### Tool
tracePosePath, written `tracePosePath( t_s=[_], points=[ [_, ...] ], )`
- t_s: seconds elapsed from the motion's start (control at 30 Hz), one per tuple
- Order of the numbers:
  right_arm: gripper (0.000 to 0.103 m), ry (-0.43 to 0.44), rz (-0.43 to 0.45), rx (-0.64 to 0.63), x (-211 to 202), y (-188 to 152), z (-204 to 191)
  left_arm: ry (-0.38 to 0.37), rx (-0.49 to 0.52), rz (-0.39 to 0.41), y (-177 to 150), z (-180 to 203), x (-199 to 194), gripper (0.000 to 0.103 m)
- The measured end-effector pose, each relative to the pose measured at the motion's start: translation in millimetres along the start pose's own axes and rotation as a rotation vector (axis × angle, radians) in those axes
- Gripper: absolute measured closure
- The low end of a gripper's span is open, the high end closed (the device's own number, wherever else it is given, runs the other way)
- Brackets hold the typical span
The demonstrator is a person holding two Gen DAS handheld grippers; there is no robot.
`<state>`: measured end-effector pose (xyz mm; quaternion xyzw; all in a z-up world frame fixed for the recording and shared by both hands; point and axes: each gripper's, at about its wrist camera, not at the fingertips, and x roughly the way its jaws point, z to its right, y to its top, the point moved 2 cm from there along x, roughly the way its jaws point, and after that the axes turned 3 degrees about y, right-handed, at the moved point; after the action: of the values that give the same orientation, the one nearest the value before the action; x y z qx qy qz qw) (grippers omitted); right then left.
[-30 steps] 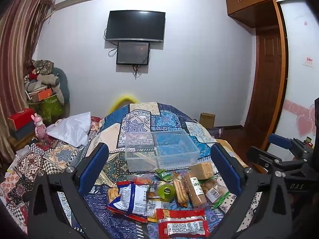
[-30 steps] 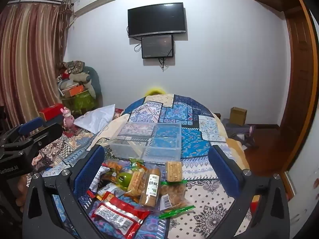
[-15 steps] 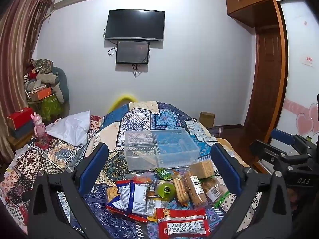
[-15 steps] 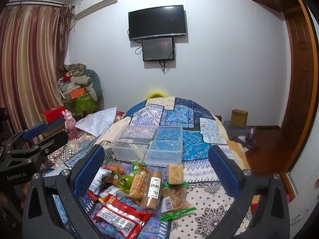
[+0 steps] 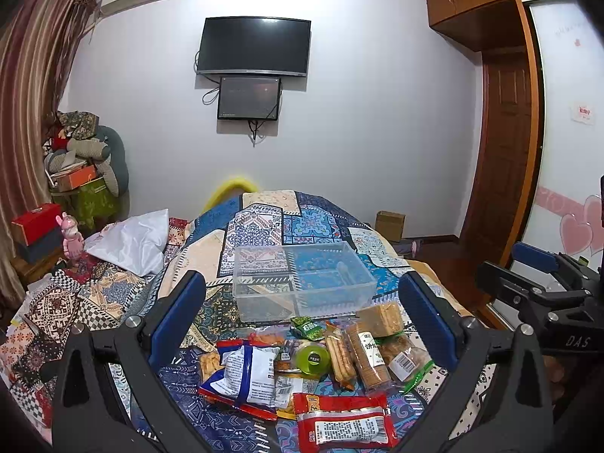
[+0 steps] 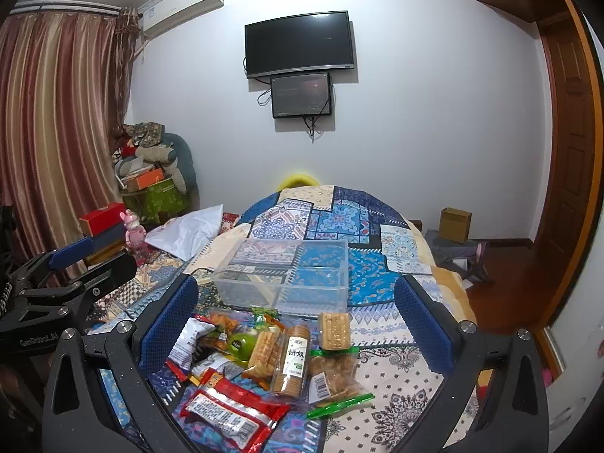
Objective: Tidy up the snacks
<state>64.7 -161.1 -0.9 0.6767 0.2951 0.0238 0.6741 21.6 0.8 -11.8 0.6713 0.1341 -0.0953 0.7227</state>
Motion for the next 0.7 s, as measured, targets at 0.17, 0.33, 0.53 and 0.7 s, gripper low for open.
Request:
tracePosePath(
  t_s=[0.17,0.33,0.53,0.7],
  points=[
    [0.0,-0.001,0.0,-0.001,-0.1,-0.3,-0.2,0.0,0.001,-0.002,-0.4,0.0,0.0,0.0],
    [0.0,0.002,-0.001,0.002,-0.2,-0.5,0.3,0.001,-0.001,-0.006,-0.4,-0.3,0.7,0.0],
    [0.0,0.003,-0.001,0.002,0.1,-1.5,0.7,0.002,-0.003,-0.011,-0.5,-0.1,2.1,0.0],
    [0.0,0.003,-0.004,0.004,-0.2,-2.4,0.6,0.001,-0.003,-0.013,-0.7,-0.8,3.1,0.0]
  ],
)
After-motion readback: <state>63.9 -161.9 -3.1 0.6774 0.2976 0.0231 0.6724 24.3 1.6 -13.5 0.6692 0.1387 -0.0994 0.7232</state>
